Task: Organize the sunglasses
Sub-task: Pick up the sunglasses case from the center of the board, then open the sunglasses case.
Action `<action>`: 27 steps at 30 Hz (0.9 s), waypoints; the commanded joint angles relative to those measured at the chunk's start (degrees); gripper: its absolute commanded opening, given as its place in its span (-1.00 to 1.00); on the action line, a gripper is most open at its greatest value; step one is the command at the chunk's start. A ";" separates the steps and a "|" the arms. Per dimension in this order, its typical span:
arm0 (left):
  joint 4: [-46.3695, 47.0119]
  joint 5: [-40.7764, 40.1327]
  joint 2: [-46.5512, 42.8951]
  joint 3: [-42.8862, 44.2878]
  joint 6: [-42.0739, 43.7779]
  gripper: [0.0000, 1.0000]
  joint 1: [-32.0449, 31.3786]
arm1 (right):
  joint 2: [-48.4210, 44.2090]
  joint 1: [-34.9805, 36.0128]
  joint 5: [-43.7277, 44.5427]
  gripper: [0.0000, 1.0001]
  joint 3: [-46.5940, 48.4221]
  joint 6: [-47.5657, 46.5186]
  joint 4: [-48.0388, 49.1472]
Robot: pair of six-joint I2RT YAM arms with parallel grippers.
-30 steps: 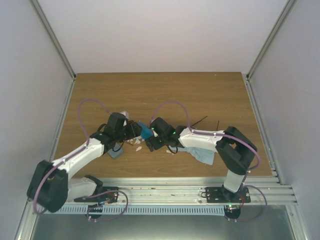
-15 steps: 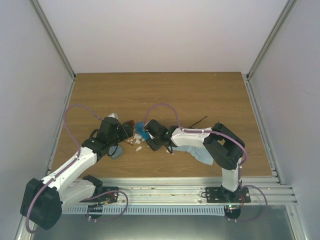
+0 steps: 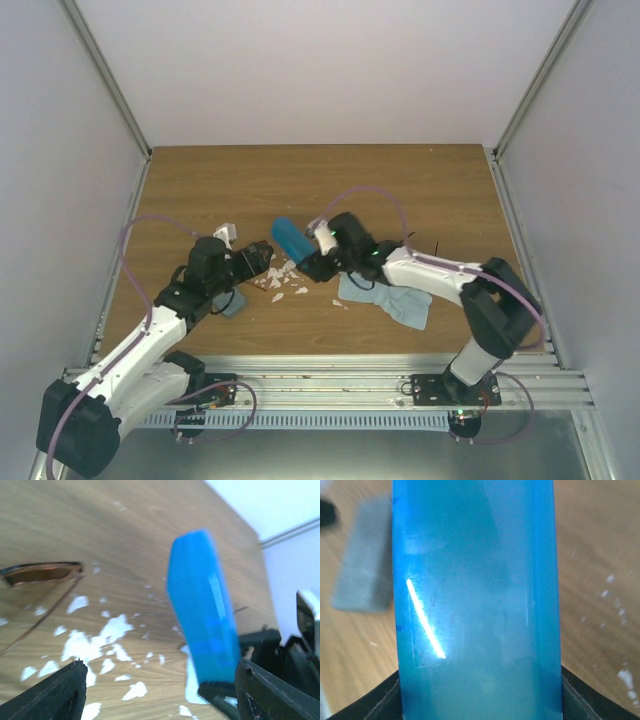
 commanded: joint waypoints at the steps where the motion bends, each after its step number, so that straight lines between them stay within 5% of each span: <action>1: 12.17 10.49 -2.47 -0.50 2.41 0.63 0.44 | -8.59 -7.29 -19.98 0.07 -2.20 6.81 9.93; 13: 42.16 36.80 0.33 -1.61 -0.63 0.75 0.64 | -16.49 -13.40 -46.16 0.10 -5.79 24.51 25.70; 27: 47.99 36.16 3.13 0.71 -4.29 0.73 0.57 | -16.03 -13.32 -53.90 0.10 -5.79 30.65 30.97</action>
